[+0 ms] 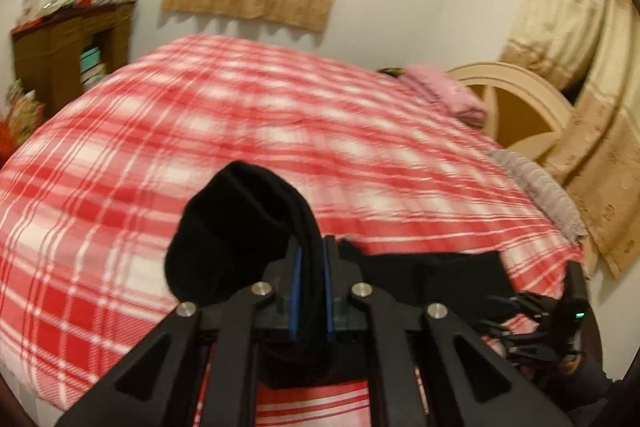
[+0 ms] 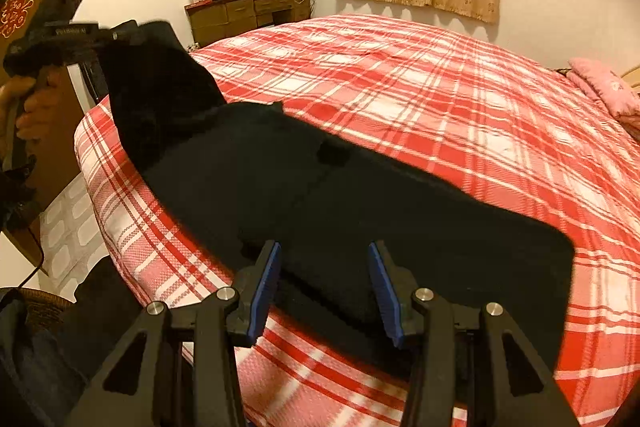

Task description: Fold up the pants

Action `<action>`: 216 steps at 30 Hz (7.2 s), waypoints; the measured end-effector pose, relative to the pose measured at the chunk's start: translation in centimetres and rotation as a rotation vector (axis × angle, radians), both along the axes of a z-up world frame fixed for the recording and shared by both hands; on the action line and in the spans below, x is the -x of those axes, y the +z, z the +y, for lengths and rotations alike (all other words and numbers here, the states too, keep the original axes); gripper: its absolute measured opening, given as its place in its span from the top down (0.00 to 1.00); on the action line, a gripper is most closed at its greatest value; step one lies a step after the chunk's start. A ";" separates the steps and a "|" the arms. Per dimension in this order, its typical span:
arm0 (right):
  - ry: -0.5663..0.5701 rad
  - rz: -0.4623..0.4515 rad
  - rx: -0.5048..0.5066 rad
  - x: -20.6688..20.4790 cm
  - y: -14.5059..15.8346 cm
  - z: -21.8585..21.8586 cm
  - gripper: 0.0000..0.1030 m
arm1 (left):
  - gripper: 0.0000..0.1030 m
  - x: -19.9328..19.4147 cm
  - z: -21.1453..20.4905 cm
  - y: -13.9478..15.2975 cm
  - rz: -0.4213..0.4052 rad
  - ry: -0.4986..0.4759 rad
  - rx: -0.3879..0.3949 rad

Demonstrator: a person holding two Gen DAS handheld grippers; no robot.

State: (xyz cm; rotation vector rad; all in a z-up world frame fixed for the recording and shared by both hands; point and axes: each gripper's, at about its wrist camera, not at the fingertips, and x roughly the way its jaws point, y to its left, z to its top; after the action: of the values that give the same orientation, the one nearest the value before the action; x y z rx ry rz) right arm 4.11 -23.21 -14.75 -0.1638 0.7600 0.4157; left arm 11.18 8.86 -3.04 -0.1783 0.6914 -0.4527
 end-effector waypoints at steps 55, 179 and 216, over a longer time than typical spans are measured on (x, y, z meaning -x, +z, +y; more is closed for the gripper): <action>-0.452 0.225 -0.306 -1.0 -1.3 -16.8 0.94 | 0.07 -3.2 -16.4 -11.0 0.048 -0.049 -0.269; -0.117 0.160 -0.426 -6.3 3.4 -12.1 0.70 | 0.89 -0.5 -10.9 -8.0 0.032 -0.175 0.019; 0.070 0.253 -0.368 -21.7 -2.2 5.3 0.50 | 0.28 -6.4 7.2 -12.5 0.122 0.369 -0.184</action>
State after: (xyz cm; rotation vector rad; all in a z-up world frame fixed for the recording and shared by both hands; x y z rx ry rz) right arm 25.82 -17.87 -16.93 0.2121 0.9136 0.6428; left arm 17.53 16.06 -15.57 -0.1562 0.7956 -0.0247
